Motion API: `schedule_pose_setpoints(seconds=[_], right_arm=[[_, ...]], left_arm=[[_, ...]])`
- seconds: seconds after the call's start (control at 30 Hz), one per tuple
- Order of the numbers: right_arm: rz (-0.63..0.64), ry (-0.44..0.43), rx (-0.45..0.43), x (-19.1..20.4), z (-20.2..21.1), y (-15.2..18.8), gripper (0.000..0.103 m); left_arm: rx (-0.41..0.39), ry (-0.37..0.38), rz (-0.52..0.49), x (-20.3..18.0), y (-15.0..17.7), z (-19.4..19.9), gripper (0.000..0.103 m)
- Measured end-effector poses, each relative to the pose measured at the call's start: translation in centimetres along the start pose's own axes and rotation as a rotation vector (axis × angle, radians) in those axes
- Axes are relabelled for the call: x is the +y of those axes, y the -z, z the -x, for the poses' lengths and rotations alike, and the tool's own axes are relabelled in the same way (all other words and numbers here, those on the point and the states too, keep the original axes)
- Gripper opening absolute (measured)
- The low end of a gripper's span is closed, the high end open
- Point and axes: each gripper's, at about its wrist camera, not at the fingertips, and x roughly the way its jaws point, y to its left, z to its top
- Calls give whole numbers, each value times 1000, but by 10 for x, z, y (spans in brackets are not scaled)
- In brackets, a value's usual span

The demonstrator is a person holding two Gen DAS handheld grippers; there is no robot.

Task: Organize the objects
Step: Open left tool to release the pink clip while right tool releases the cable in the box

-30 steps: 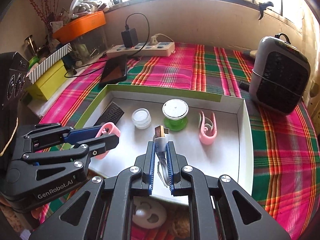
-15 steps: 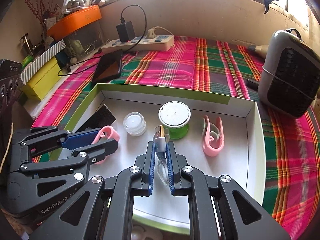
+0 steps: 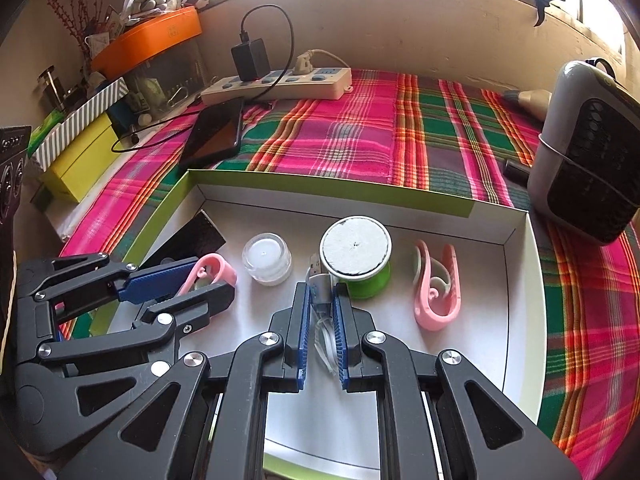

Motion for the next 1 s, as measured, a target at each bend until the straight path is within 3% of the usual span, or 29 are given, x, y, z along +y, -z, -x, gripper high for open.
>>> schedule_pose_setpoints(seconds=[1.0], right_arm=[[-23, -30, -2, -3, -4, -3, 12]], left_arm=[[3, -3, 1, 1, 0, -1, 22]])
